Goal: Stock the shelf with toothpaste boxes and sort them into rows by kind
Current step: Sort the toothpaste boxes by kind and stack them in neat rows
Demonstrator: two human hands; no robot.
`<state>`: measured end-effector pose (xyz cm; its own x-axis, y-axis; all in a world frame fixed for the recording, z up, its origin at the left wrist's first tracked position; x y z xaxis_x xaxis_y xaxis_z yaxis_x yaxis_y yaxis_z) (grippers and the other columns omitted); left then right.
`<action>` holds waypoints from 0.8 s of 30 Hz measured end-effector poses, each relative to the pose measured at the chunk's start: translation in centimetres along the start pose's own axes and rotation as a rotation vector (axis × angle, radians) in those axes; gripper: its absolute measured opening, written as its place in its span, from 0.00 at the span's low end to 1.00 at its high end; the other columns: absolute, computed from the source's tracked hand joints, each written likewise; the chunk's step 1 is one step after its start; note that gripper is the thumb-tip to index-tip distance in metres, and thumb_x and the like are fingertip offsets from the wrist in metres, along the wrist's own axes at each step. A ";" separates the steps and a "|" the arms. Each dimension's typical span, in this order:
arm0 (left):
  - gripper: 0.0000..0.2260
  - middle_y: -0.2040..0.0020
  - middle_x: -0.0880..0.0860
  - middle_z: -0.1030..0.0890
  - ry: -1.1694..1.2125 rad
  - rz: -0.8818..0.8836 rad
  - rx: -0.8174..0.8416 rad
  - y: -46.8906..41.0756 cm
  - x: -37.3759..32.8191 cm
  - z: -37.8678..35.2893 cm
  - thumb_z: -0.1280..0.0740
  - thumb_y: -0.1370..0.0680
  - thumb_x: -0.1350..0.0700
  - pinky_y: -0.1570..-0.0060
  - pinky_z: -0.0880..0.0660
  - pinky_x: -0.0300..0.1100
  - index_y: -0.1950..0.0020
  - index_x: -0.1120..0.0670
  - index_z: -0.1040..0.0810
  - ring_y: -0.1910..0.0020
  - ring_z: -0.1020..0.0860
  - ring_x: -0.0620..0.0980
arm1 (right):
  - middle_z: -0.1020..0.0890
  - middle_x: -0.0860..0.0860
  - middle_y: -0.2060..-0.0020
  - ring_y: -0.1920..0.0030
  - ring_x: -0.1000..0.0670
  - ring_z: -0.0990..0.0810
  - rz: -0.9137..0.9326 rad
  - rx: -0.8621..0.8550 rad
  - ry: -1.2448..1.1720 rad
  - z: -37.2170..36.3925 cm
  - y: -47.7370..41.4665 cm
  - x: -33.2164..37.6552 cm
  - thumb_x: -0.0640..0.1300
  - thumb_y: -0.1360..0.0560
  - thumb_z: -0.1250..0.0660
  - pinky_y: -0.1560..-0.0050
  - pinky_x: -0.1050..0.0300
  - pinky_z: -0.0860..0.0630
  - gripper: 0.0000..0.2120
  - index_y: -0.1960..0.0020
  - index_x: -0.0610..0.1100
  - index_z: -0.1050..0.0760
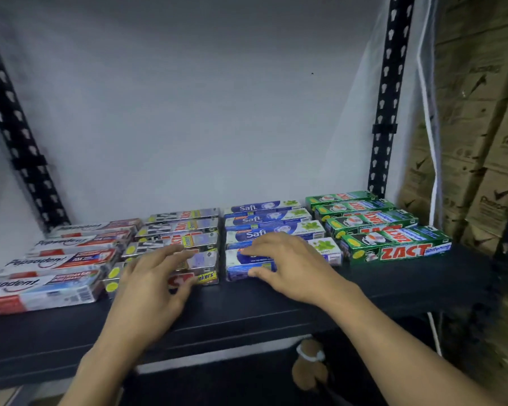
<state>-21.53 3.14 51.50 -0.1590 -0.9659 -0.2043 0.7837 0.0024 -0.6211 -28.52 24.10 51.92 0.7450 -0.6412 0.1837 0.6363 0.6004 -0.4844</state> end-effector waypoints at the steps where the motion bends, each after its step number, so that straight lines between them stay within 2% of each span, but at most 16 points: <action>1: 0.20 0.36 0.44 0.21 -0.013 0.015 0.025 0.0 0.9 0.1 0.37 0.27 0.39 0.35 0.28 0.61 0.37 0.42 0.20 0.36 0.23 0.51 | 0.21 0.56 0.37 0.36 0.51 0.25 0.000 -0.012 0.002 -0.3 0.0 0.0 0.56 0.21 0.34 0.34 0.48 0.29 0.19 0.32 0.56 0.24; 5: 0.17 0.38 0.42 0.20 0.034 0.041 0.028 0.1 2.9 0.2 0.32 0.26 0.40 0.36 0.29 0.62 0.39 0.41 0.19 0.37 0.23 0.48 | 0.20 0.57 0.39 0.37 0.52 0.24 -0.007 -0.096 -0.022 -0.6 0.5 -0.3 0.56 0.21 0.34 0.36 0.46 0.27 0.16 0.35 0.57 0.21; 9: 0.16 0.37 0.41 0.20 0.049 0.064 0.014 0.2 3.4 -0.1 0.26 0.26 0.46 0.34 0.31 0.62 0.38 0.40 0.19 0.36 0.23 0.47 | 0.20 0.58 0.38 0.37 0.52 0.24 -0.019 -0.120 -0.016 -0.7 0.7 -0.5 0.57 0.21 0.34 0.35 0.48 0.28 0.16 0.35 0.58 0.21; 17: 0.16 0.36 0.42 0.20 0.034 0.088 0.008 0.3 3.2 0.0 0.26 0.26 0.46 0.30 0.36 0.62 0.38 0.41 0.20 0.35 0.24 0.47 | 0.19 0.59 0.39 0.38 0.54 0.23 -0.028 -0.130 -0.006 -0.8 0.8 -0.5 0.58 0.21 0.35 0.36 0.48 0.26 0.16 0.35 0.58 0.21; 22: 0.14 0.37 0.44 0.20 0.048 0.089 -0.039 1.0 2.8 0.8 0.27 0.24 0.49 0.28 0.38 0.62 0.39 0.44 0.19 0.35 0.24 0.47 | 0.20 0.58 0.38 0.35 0.54 0.26 -0.035 -0.134 0.086 -0.7 1.1 0.2 0.57 0.21 0.35 0.30 0.50 0.35 0.17 0.33 0.57 0.23; 24: 0.13 0.36 0.45 0.20 0.050 0.104 -0.069 1.3 2.8 1.2 0.28 0.24 0.49 0.27 0.39 0.60 0.39 0.45 0.19 0.34 0.25 0.48 | 0.20 0.58 0.39 0.36 0.52 0.25 -0.033 -0.165 0.127 -0.6 1.4 0.8 0.57 0.22 0.35 0.30 0.49 0.35 0.17 0.34 0.56 0.23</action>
<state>-20.23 0.11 51.06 -0.1100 -0.9453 -0.3071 0.7544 0.1217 -0.6450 -27.17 24.15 50.89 0.6862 -0.7208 0.0972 0.6105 0.4982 -0.6156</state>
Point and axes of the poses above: each hand's wrist, its own y-axis away from the middle knuckle, its own z-axis out of the back of the hand, x = y × z, the point moved 9 cm from there along -y, towards the middle knuckle
